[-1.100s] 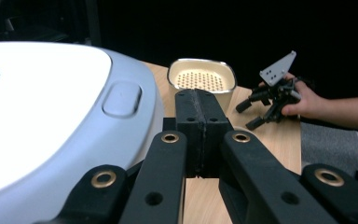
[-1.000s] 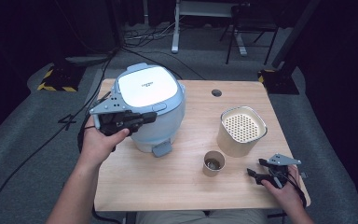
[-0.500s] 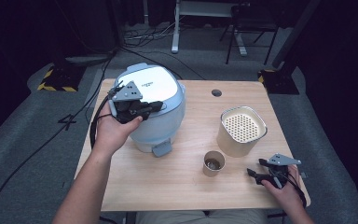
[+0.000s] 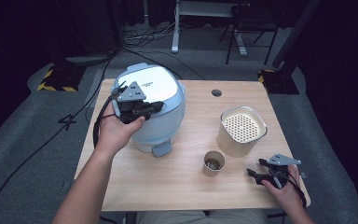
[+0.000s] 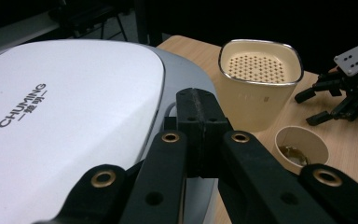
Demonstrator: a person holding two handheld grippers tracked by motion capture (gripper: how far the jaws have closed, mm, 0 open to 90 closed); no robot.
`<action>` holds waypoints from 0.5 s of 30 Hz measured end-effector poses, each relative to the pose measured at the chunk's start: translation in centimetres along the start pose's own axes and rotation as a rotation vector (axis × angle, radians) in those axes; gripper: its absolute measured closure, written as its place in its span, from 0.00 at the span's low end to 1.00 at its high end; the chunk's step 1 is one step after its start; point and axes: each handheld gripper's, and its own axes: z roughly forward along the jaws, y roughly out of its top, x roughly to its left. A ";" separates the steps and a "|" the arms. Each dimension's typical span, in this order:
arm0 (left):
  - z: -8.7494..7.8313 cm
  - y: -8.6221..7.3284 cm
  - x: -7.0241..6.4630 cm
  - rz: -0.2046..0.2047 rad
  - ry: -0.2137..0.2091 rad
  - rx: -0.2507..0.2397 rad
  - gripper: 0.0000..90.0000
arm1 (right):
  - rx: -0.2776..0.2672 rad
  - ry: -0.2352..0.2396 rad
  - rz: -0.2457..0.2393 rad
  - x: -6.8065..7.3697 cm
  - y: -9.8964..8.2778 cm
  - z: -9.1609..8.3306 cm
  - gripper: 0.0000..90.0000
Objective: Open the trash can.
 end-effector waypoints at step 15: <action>-0.7 -1.3 -0.7 -0.031 -0.142 -0.124 0.54 | 0.000 0.001 0.000 0.0 0.0 0.0 0.31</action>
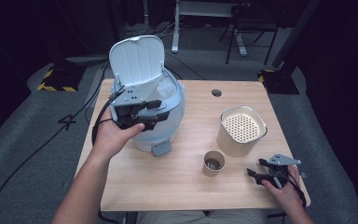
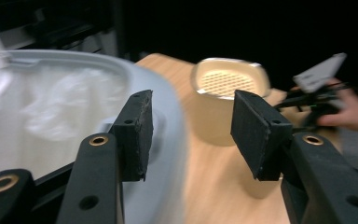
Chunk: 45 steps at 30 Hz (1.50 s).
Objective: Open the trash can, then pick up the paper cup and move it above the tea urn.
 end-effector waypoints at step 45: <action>4.3 -18.8 -2.2 -0.129 0.055 0.323 0.29 | -0.005 0.105 -0.053 1.8 1.8 -2.2 0.29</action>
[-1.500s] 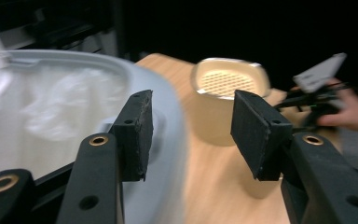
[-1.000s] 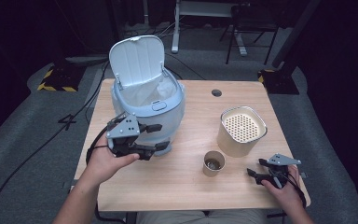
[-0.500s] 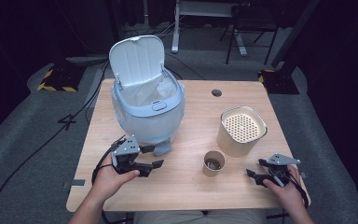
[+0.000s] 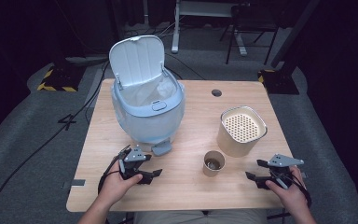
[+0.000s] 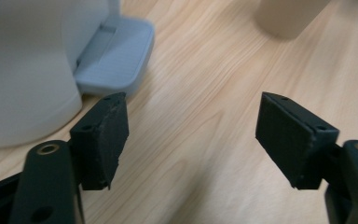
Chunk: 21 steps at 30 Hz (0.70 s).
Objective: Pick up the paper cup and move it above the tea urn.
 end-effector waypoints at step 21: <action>0.7 -2.0 0.1 0.037 0.124 0.097 0.22 | -0.013 0.154 -0.101 5.8 4.1 3.7 0.20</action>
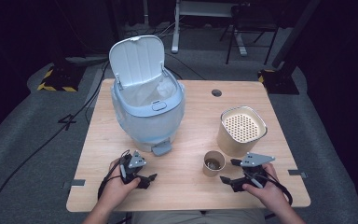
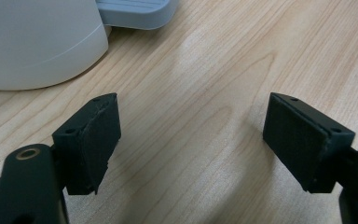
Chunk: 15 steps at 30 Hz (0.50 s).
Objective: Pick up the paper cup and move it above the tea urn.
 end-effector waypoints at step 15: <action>0.0 0.0 0.0 0.003 -0.003 0.000 0.22 | -0.028 0.003 -0.025 1.4 1.4 5.3 0.21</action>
